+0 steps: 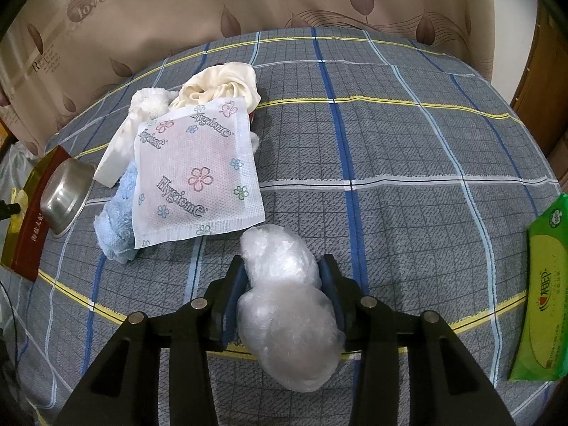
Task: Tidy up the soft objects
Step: 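Carry the towel with the left gripper into the gold tin tray and release, then carry the white plastic bag with the right gripper over the gold tray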
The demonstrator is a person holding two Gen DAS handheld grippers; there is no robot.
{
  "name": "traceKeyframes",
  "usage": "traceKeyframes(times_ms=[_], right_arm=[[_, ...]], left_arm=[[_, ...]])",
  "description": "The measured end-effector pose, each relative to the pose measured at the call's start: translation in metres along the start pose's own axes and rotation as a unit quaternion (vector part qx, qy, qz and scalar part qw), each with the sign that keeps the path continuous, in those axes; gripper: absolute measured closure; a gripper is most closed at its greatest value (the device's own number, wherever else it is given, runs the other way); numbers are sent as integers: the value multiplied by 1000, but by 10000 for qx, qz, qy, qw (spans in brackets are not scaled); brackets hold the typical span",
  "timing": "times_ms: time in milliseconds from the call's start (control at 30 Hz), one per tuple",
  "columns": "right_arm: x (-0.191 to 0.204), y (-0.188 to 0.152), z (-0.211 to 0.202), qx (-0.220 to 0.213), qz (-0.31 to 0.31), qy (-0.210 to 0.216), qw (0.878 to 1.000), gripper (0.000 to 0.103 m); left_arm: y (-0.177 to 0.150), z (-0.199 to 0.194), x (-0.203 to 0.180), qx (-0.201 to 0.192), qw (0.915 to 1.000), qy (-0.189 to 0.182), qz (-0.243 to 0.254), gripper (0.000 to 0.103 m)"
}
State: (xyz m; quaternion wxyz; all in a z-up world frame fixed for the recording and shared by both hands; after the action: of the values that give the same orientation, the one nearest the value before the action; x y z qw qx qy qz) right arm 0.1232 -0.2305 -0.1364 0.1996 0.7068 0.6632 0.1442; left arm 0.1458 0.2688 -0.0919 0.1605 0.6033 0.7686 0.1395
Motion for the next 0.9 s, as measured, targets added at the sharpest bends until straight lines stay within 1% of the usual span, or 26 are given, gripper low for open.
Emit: traceKeyframes(times_ms=[67,133,233,367,567,667,767,833,900], right_arm=[[1,0,0,-2,10,22,10000,60],[1,0,0,-6,-18,5,10000,60],[1,0,-1,-10,-24,-11,10000,60],[1,-1,0,-13,-34,-14,10000,60],[2,-1,-2,0,-73,-21,10000,60],[2,-2,-3,15,-94,-38,9999,60],[3,-4,-5,33,-112,-68,9999,57],[4,-6,-6,46,-116,-82,9999,55],[5,-8,-7,48,-124,-96,9999,55]], left_arm=[[-1,1,1,58,10000,68,-21,75],[0,1,2,83,9999,26,-69,69],[-1,1,2,90,9999,-42,-119,66],[-4,-7,3,48,9999,-81,-105,65],[-12,-34,4,-267,9995,-124,80,65],[-21,-46,7,-372,9989,-229,152,65],[-31,-52,12,-422,9986,-295,142,63],[-36,-55,19,-476,9984,-283,93,63],[-40,-58,25,-539,9982,-267,34,63]])
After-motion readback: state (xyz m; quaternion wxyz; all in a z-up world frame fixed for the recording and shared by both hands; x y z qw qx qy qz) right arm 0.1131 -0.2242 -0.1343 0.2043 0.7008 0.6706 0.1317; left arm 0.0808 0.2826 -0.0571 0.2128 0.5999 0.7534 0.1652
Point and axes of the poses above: each gripper's, at about its wrist camera, not at the fingertips, and z roughly the way its jaws point, x to its left, y to its top, the point moved 6 cm from there along z, roughly the way its jaws point, and after that the axes turned 13 degrees about -y, right-handed, at the moved point
